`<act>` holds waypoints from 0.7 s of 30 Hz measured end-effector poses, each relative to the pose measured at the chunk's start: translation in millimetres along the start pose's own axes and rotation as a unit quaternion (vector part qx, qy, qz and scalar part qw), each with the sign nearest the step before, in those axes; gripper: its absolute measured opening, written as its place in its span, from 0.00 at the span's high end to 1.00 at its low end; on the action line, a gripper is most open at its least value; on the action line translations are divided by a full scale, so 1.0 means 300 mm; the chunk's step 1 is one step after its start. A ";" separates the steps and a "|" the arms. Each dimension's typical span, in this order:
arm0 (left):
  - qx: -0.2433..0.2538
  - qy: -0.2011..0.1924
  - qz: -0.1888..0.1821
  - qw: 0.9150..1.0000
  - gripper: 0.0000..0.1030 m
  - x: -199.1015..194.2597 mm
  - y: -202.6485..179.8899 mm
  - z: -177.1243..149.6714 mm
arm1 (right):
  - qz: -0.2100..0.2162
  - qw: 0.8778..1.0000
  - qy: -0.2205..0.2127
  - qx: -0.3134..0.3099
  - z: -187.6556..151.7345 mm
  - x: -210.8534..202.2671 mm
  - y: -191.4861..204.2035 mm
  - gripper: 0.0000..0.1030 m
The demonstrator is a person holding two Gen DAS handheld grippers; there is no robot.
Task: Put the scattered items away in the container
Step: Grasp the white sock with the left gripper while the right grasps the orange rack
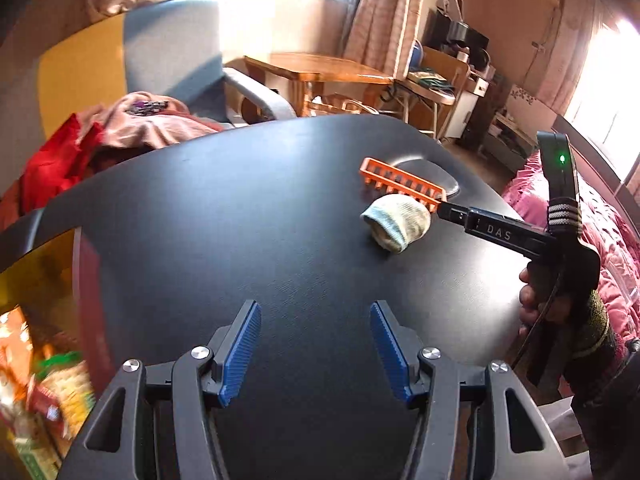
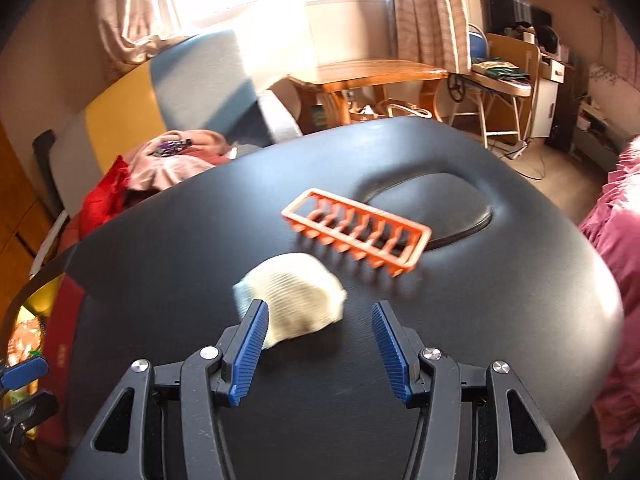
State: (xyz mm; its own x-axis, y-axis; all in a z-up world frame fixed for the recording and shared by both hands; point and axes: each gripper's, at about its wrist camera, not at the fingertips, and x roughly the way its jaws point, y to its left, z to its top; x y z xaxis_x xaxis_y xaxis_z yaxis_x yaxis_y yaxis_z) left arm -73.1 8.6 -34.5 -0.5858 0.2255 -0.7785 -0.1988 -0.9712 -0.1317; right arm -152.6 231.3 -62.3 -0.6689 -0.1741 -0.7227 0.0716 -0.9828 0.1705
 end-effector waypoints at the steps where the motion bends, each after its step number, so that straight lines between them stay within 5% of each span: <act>1: 0.006 0.002 -0.001 1.000 0.44 0.023 -0.020 0.016 | -0.002 1.000 0.000 0.000 0.024 0.013 -0.020 0.44; 12: 0.058 -0.005 -0.054 0.997 0.41 0.259 -0.163 0.222 | 0.037 0.997 0.045 -0.051 0.259 0.251 -0.073 0.34; 21: 0.106 0.020 -0.095 0.990 0.41 0.437 -0.208 0.300 | 0.082 0.978 0.119 -0.150 0.271 0.393 -0.049 0.39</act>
State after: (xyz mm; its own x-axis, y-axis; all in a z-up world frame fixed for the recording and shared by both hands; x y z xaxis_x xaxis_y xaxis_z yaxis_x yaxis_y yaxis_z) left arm -208.2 105.8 -72.9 -0.4911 0.3943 -0.7768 -0.4651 -0.8726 -0.1489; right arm -292.6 230.4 -95.6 -0.4408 -0.3063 -0.8438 0.4010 -0.9082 0.1202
